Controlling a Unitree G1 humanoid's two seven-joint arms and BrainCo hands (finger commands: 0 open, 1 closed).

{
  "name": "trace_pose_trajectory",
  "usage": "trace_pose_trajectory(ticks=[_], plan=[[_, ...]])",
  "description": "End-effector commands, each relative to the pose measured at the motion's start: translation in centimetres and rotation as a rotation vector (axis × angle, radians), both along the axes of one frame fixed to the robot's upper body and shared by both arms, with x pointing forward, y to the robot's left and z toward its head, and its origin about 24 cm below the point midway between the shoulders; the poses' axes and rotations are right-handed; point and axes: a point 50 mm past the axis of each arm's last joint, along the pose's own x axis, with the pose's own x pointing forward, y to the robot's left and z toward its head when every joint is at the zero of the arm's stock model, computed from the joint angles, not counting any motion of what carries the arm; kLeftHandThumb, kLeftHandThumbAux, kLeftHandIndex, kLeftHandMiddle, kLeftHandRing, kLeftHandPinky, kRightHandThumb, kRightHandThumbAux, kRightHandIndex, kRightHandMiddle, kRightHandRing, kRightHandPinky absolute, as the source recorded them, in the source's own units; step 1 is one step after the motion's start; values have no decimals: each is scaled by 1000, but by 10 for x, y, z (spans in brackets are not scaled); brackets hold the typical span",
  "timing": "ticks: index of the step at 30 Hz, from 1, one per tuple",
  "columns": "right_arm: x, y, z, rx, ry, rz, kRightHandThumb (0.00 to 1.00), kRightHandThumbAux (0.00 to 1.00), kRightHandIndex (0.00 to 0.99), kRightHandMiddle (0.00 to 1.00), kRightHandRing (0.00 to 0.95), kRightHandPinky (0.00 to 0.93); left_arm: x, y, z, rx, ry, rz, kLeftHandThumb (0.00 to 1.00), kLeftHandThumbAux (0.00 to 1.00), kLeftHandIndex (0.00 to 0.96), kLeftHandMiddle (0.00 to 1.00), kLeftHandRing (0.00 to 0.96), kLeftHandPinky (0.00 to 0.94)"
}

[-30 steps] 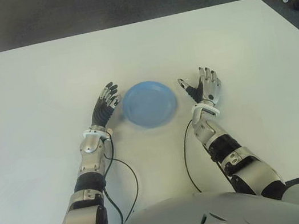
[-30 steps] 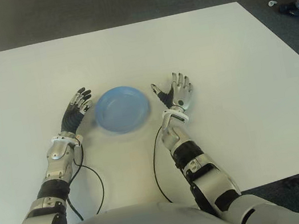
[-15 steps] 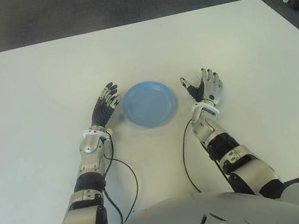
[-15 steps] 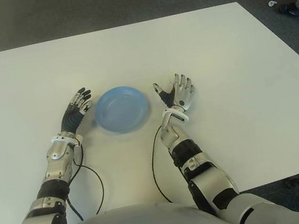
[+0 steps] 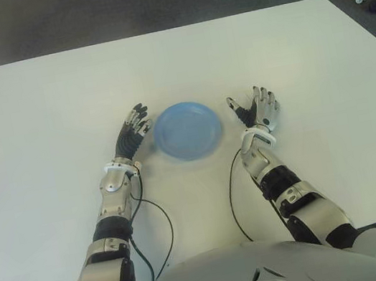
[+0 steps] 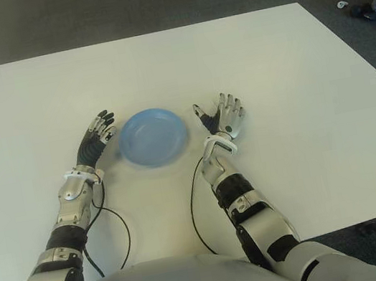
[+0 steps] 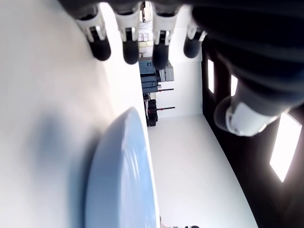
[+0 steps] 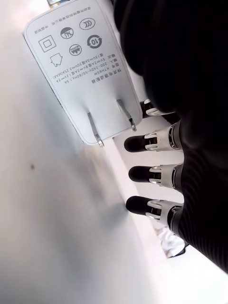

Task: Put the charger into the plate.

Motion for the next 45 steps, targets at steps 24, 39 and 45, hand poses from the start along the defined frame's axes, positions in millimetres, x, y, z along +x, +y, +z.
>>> trace_pose_trajectory(ticks=[24,39,45], plan=[[-11,11,-17,18,103,33,279,160,0,0,0,0,-10,-3,-12,1,79,-12,0,567,68,131,110,99],[-14,19,-16,-1,105,79,284,155,0,0,0,0,-10,-6,-12,5,71,-7,0,577,73,133,111,85],[-16,23,-17,-15,111,102,292,146,0,0,0,0,-10,-6,-12,11,70,-7,0,574,76,133,110,90]])
